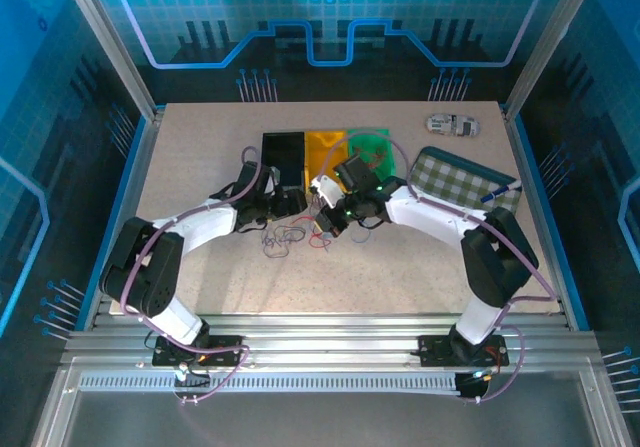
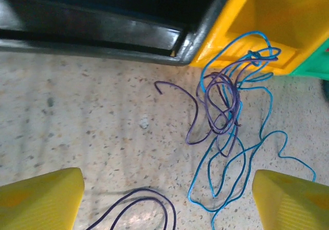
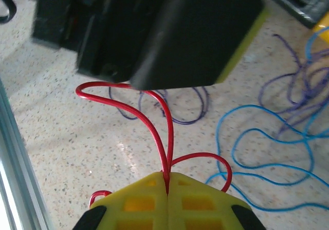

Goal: Untangle the cables

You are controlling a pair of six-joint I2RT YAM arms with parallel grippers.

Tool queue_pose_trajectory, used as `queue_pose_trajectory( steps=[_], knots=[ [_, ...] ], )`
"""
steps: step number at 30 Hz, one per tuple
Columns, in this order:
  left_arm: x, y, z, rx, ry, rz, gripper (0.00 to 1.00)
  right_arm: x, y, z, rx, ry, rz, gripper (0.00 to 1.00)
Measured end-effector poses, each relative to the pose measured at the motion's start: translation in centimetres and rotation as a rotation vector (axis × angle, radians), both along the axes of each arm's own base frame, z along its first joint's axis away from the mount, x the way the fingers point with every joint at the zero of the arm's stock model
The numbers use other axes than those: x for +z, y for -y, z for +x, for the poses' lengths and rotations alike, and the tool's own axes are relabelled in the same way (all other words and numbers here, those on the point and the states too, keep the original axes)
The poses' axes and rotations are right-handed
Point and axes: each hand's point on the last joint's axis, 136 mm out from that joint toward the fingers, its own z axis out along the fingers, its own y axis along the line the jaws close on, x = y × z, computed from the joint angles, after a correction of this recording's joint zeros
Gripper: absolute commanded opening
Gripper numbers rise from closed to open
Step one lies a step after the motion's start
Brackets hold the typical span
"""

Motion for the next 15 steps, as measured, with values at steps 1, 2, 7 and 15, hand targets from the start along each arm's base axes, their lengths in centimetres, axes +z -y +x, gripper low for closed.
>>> queue_pose_trajectory(
  steps=[1, 2, 7, 15],
  knots=[
    [-0.2, 0.2, 0.0, -0.01, -0.002, 0.0, 0.85, 0.2, 0.5, 0.5, -0.026, 0.0, 0.01, 0.0],
    [-0.4, 0.3, -0.1, -0.014, -0.007, 0.001, 0.85, 0.5, 1.1, 1.1, -0.053, 0.001, 0.019, 0.0],
    [-0.6, 0.5, -0.2, -0.019, -0.012, 0.003, 0.85, 3.1, 4.8, 5.0, -0.227, 0.042, 0.076, 0.0],
    [-1.3, 0.2, -0.1, -0.007, -0.027, 0.026, 0.85, 6.7, 10.8, 13.0, -0.528, 0.159, 0.037, 0.0]
  ],
)
